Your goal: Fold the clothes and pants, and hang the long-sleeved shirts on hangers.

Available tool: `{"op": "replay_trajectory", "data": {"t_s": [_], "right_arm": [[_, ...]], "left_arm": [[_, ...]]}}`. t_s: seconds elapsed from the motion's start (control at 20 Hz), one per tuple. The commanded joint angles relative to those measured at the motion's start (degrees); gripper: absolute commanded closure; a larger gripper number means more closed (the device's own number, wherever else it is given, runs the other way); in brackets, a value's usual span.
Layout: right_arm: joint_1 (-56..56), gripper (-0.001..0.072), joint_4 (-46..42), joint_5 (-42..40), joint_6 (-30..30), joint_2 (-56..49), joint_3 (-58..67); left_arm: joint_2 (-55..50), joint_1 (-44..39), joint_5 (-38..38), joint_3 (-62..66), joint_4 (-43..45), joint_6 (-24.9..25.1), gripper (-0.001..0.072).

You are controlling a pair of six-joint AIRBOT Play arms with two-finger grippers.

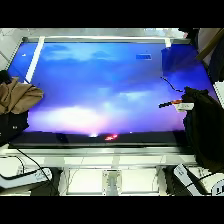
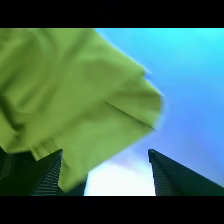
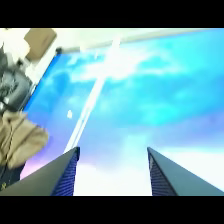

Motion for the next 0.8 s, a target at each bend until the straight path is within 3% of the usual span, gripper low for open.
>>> {"op": "replay_trajectory", "data": {"t_s": [0.0,0.2,0.45,0.65,0.75], "right_arm": [[0.0,0.0231,0.0,-9.8,0.9,-0.1,0.0],[0.0,0.0230,4.7,-16.4,4.5,-0.1,0.0],[0.0,0.0230,8.3,-16.2,4.5,0.0,0.0],[1.6,0.0230,8.2,-14.6,4.5,0.0,0.0],[3.5,0.0230,7.5,-15.0,4.5,0.0,0.0]], "left_arm": [[-7.7,6.5,8.8,0.0,1.4,-5.6,0.0086],[-13.6,10.4,15.8,0.0,1.4,-5.5,0.0086],[-18.3,13.1,23.6,0.1,1.3,-5.6,0.0088],[-21.8,14.1,25.9,0.5,-3.9,-5.0,0.0089],[-23.1,14.1,25.5,0.5,-9.0,0.9,0.0101]]}}
